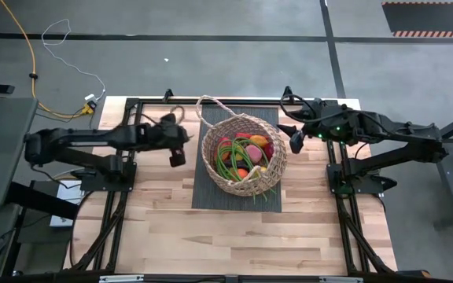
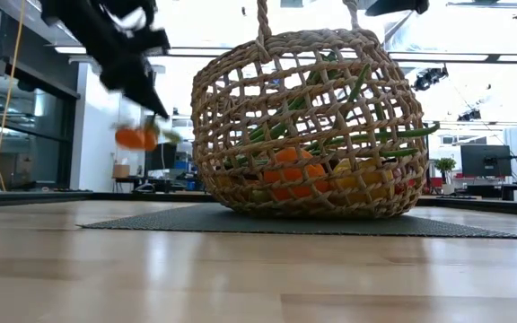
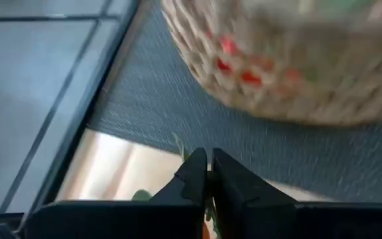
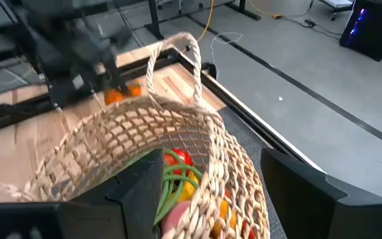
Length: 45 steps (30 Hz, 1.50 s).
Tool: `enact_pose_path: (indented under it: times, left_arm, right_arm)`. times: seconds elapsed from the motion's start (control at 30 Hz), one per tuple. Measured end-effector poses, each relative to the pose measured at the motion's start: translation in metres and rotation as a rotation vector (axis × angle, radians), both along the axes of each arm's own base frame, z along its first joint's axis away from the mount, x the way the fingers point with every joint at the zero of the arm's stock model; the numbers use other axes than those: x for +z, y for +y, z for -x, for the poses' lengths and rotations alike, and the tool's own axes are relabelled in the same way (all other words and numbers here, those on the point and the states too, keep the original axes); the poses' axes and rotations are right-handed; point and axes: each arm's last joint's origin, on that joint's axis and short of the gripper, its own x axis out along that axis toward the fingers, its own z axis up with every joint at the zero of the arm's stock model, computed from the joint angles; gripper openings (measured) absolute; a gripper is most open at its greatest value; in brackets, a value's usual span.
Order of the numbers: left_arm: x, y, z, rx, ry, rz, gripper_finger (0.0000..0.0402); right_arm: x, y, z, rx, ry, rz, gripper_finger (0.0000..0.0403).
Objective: Build produce basket
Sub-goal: Put the tangerine into the woven basket
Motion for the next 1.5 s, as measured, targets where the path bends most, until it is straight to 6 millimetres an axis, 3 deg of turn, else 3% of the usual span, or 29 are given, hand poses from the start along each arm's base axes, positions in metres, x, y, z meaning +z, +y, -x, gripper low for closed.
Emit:
enact_pose_path:
  times: [0.17, 0.37, 0.77, 0.97, 1.17, 1.3, 1.5]
  left_arm:
    - [0.039, -0.008, 0.02, 0.085, -0.238, 0.044, 0.0002]
    - [0.072, -0.024, 0.038, 0.136, -0.54, 0.13, 0.0002]
    - [0.096, -0.048, 0.025, 0.015, -0.812, 0.152, 0.0001]
    - [0.108, -0.058, 0.022, -0.12, -0.917, 0.178, 0.0]
    - [0.116, -0.06, 0.021, -0.216, -0.994, 0.206, 0.0]
    - [0.119, -0.061, 0.021, -0.241, -1.018, 0.212, 0.0]
    - [0.118, -0.061, 0.021, -0.254, -1.005, 0.181, 0.0]
  right_arm:
    - [-0.005, 0.001, 0.002, 0.026, 0.051, -0.04, 0.0243]
    - [-0.018, 0.002, 0.011, 0.008, 0.189, -0.104, 0.0243]
    - [-0.026, 0.005, 0.025, 0.075, 0.314, -0.16, 0.0243]
    - [-0.021, 0.01, 0.034, 0.097, 0.179, -0.168, 0.0243]
    - [-0.046, 0.012, 0.034, 0.125, -0.129, -0.206, 0.0243]
    - [-0.05, 0.014, 0.032, 0.189, -0.323, -0.245, 0.0243]
    - [-0.047, 0.015, 0.031, 0.229, -0.396, -0.233, 0.0243]
